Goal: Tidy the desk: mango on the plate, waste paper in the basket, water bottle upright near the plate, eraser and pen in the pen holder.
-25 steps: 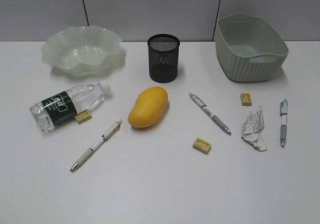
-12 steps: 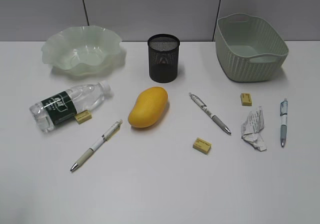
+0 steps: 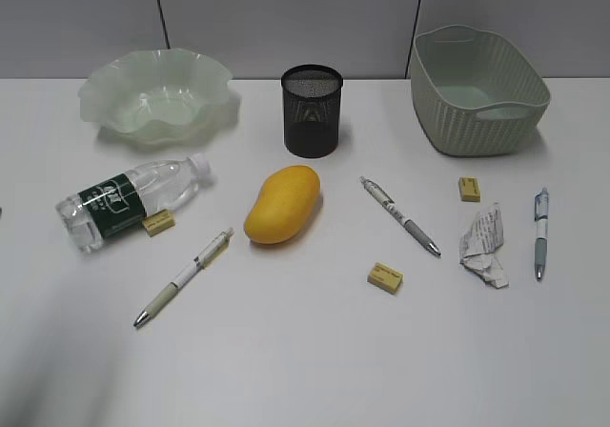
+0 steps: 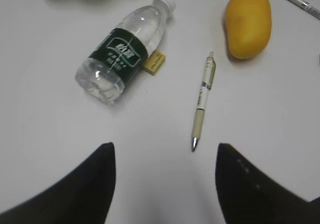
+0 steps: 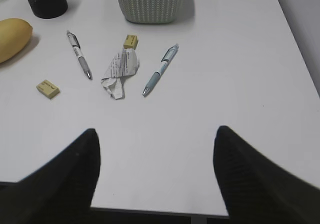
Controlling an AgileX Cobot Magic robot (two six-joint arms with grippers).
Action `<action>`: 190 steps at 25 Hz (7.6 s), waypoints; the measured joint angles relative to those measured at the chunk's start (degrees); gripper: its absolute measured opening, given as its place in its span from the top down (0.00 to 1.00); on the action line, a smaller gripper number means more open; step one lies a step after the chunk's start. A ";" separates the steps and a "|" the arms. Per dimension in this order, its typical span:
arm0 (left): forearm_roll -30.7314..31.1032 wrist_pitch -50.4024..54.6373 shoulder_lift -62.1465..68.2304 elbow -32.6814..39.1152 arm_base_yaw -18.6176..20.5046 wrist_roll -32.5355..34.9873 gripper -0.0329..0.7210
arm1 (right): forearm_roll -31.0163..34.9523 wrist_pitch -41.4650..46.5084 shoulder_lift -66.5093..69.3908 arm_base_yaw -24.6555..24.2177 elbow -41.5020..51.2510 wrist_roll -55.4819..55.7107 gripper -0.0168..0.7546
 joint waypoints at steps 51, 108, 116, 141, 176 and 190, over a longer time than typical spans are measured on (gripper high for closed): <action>15.46 -3.32 67.73 -44.19 -27.59 -17.74 0.10 | 0.00 0.00 0.00 0.00 0.00 0.00 0.25; 17.18 -21.68 69.56 -50.80 -2.66 -18.10 0.23 | 0.00 -0.01 0.00 0.00 0.00 0.00 0.25; 16.95 -34.40 75.95 -50.85 -2.60 -18.10 0.23 | 0.00 -0.01 0.00 0.00 0.00 0.00 0.25; 17.70 -13.98 65.11 -51.32 -2.56 -18.10 0.18 | 0.00 0.00 0.00 0.00 0.00 0.00 0.25; 11.92 28.49 13.80 -29.52 -4.42 -18.10 0.32 | 1.88 -0.05 0.00 0.00 0.00 0.00 0.25; 12.52 25.86 -24.03 -2.67 -4.44 -18.10 0.32 | 2.39 0.00 0.00 0.00 0.00 0.00 0.25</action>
